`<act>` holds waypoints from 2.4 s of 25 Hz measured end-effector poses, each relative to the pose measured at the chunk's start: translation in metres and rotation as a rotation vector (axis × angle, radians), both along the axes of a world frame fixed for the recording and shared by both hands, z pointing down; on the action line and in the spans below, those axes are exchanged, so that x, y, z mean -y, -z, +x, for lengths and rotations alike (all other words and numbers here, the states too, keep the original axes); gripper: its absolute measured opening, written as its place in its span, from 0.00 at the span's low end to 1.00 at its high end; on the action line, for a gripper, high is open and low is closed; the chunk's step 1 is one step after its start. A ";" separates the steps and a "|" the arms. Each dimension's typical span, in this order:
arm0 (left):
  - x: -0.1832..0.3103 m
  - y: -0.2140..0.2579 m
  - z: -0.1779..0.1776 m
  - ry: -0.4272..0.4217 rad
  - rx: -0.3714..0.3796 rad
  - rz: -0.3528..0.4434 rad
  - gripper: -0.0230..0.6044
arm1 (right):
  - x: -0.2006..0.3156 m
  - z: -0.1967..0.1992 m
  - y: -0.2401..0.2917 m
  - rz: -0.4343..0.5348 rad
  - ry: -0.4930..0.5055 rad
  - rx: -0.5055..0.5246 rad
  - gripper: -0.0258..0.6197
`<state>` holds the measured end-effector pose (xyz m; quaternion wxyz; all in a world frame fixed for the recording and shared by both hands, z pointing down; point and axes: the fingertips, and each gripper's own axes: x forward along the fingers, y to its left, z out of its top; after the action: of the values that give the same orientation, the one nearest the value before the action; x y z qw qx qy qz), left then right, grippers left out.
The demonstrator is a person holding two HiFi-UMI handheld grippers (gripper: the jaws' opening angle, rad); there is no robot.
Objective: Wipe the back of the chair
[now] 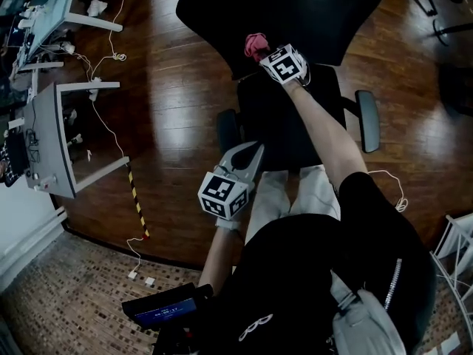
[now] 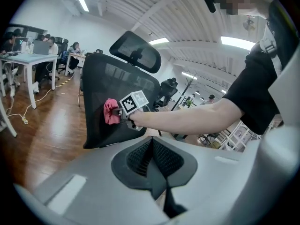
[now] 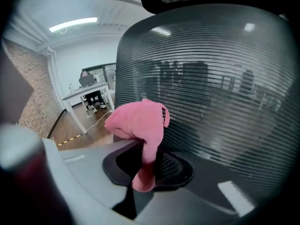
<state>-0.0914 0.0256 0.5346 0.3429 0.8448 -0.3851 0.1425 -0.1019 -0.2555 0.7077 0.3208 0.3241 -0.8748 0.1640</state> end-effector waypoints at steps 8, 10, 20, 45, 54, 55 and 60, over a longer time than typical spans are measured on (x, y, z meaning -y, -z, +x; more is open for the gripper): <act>0.018 0.004 0.056 -0.066 -0.002 0.007 0.02 | 0.008 0.073 -0.002 0.011 -0.044 0.005 0.11; 0.022 0.003 0.068 -0.076 -0.001 0.006 0.02 | 0.012 0.094 -0.005 0.009 -0.074 0.006 0.11; 0.029 -0.006 0.127 -0.156 0.009 -0.010 0.02 | 0.030 0.211 -0.010 0.010 -0.240 0.010 0.11; -0.011 -0.019 0.107 -0.125 -0.022 -0.045 0.02 | 0.011 0.326 -0.054 -0.080 -0.616 -0.175 0.11; -0.029 -0.026 0.050 -0.057 -0.024 -0.053 0.02 | 0.011 0.220 -0.053 -0.027 -0.480 -0.192 0.11; -0.030 -0.026 0.043 -0.048 -0.025 -0.051 0.02 | 0.012 0.208 -0.053 -0.025 -0.465 -0.194 0.11; -0.038 -0.028 0.010 -0.003 -0.036 -0.048 0.02 | 0.008 0.149 -0.049 0.004 -0.361 -0.232 0.11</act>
<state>-0.0809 0.0640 0.5623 0.3698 0.8393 -0.3743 0.1371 0.0470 -0.2630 0.7566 0.3843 0.4928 -0.7600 0.1785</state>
